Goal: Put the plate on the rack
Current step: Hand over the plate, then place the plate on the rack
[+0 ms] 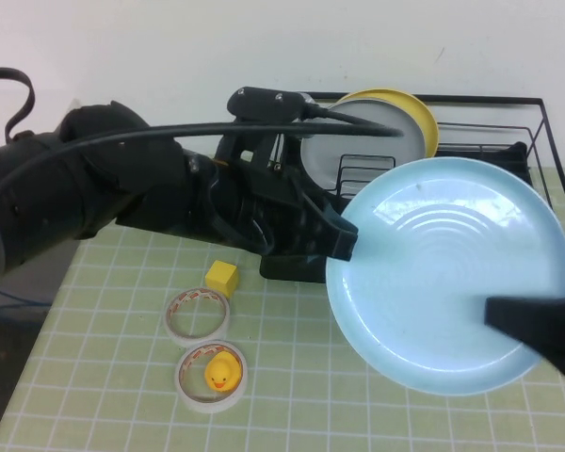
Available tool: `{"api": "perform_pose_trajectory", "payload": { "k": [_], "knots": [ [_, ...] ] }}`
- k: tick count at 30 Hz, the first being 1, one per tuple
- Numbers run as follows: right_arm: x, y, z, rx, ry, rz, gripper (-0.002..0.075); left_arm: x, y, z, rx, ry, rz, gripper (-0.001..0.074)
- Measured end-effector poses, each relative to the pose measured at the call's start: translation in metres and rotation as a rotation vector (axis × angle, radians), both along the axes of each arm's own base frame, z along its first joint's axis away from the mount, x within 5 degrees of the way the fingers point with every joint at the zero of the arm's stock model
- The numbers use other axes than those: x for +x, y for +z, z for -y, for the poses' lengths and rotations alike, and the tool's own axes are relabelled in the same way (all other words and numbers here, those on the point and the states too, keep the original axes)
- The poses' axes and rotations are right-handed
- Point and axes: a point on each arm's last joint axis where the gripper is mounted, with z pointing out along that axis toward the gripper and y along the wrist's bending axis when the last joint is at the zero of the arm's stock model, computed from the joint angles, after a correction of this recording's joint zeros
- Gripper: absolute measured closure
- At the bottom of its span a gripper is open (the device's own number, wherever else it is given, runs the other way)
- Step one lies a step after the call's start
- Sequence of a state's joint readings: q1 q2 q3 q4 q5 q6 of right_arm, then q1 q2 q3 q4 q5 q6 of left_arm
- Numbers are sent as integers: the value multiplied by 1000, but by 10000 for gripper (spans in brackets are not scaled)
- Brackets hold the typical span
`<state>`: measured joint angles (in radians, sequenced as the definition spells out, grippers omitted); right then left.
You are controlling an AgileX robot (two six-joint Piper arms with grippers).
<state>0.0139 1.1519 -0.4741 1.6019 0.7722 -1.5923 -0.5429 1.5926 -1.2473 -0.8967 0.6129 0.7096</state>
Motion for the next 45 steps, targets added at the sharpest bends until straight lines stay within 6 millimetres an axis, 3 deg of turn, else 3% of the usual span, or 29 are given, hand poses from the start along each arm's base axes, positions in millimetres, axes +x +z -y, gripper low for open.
{"api": "perform_pose_trajectory", "payload": {
  "k": [4, 7, 12, 15, 21, 24, 27, 30, 35, 41, 45],
  "knots": [
    [7, -12, -5, 15, 56, -23, 409, 0, 0, 0, 3, -1, 2, 731],
    [11, -14, -5, 25, 48, -6, 584, 0, -1, -1, 26, -8, 17, 731],
    [15, -13, -4, -14, 52, 46, 585, -1, -3, -2, 55, -6, 12, 717],
    [20, -10, -4, -35, 60, 82, 587, 0, -4, -3, 65, 7, 2, 634],
    [40, -6, -2, -127, 62, 173, 587, 1, -4, -5, 69, 33, -14, 321],
    [57, -5, 1, -179, 41, 196, 587, 4, -5, -7, 90, 67, 2, 286],
    [76, -8, 2, -200, 32, 192, 587, 10, -5, -16, 102, 148, -2, 323],
    [94, -9, 2, -217, 35, 205, 587, 17, 0, -35, 127, 239, 2, 409],
    [125, -6, 2, -285, 68, 306, 587, 18, 12, -77, 139, 390, 7, 650],
    [171, 5, 1, -396, 114, 497, 588, -10, -5, -123, 109, 563, -106, 727],
    [209, 10, -1, -394, 114, 561, 588, -43, -17, -132, 55, 593, -173, 734]
  ]
}}
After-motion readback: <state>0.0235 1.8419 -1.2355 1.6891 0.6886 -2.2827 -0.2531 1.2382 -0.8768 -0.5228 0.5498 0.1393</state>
